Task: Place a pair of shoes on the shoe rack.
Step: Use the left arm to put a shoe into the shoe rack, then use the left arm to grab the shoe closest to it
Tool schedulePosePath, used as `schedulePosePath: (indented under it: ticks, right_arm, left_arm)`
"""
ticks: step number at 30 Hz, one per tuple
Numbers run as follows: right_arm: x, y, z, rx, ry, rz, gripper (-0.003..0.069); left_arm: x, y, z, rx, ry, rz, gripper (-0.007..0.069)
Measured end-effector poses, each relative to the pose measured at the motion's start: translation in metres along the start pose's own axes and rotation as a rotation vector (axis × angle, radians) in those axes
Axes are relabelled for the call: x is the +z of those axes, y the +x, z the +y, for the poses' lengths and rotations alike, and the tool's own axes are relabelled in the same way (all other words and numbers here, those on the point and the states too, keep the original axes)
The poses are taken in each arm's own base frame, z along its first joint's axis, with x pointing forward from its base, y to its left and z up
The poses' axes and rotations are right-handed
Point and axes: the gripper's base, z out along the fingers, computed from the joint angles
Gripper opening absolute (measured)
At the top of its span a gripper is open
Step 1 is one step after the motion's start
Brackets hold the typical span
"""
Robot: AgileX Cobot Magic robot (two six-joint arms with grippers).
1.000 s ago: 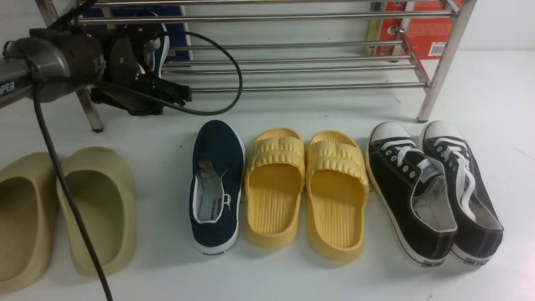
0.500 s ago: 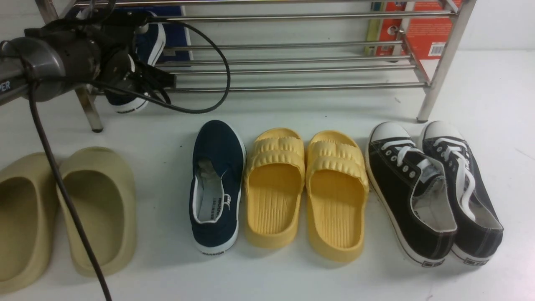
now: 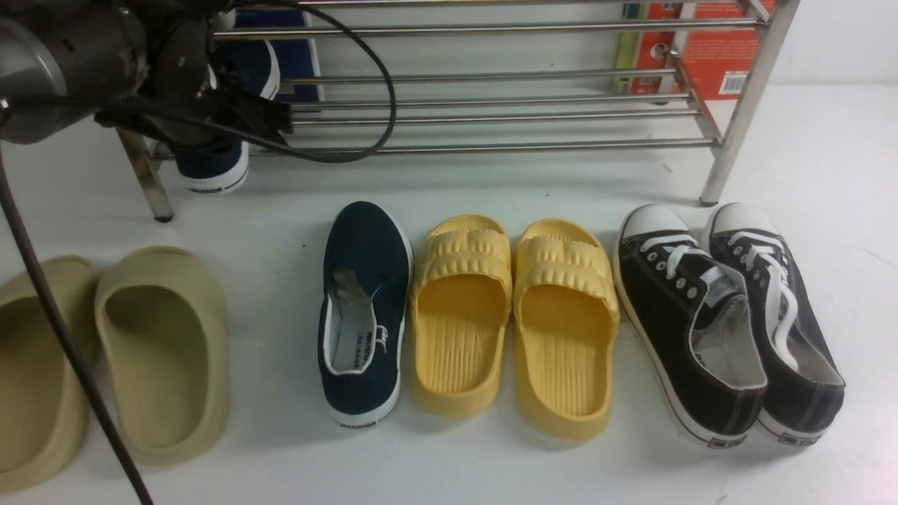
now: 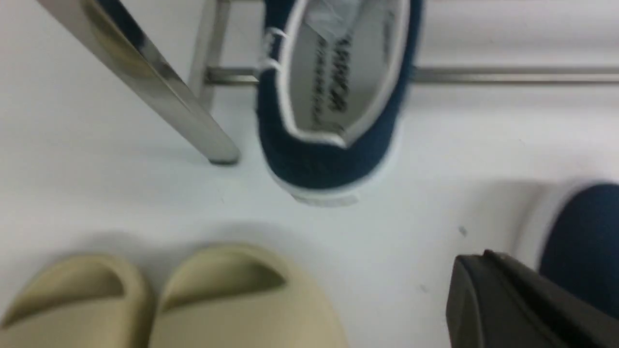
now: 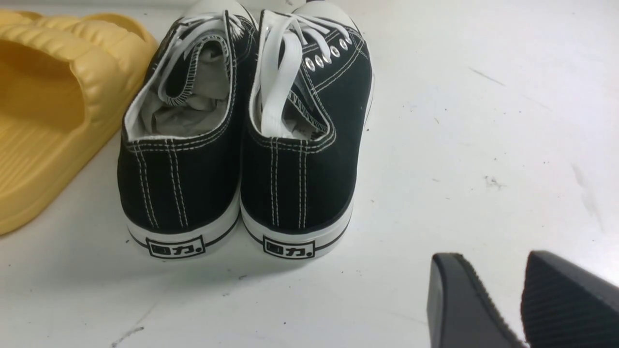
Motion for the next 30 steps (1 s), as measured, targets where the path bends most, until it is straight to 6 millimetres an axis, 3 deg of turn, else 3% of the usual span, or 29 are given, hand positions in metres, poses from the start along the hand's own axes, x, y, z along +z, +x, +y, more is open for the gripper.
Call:
schedulePosePath:
  ticks: [4,6,10,14,18,24,27,30]
  right_arm:
    - [0.0,0.0,0.0,0.0,0.0,0.0,0.0239]
    - [0.0,0.0,0.0,0.0,0.0,0.0,0.0239]
    - [0.0,0.0,0.0,0.0,0.0,0.0,0.0239]
    - [0.0,0.0,0.0,0.0,0.0,0.0,0.0239]
    - [0.0,0.0,0.0,0.0,0.0,0.0,0.0239]
    - [0.0,0.0,0.0,0.0,0.0,0.0,0.0239]
    - [0.0,0.0,0.0,0.0,0.0,0.0,0.0239]
    - [0.0,0.0,0.0,0.0,0.0,0.0,0.0239]
  left_arm:
    - [-0.036,0.021,-0.019,0.0,0.065,0.119,-0.0013]
    - [-0.044,0.029,-0.02,-0.009,0.093,0.137,-0.0013]
    - [-0.054,0.074,-0.028,-0.045,0.188,0.247,-0.0013]
    - [-0.043,0.104,-0.042,-0.045,0.233,0.32,-0.0013]
    - [-0.025,0.112,-0.048,-0.056,0.226,0.344,0.0007]
    - [-0.012,0.113,-0.052,-0.067,0.227,0.338,0.0162]
    - [-0.003,0.115,-0.054,-0.06,0.215,0.351,0.0278]
    - [0.009,0.117,-0.056,-0.064,0.195,0.342,0.0323]
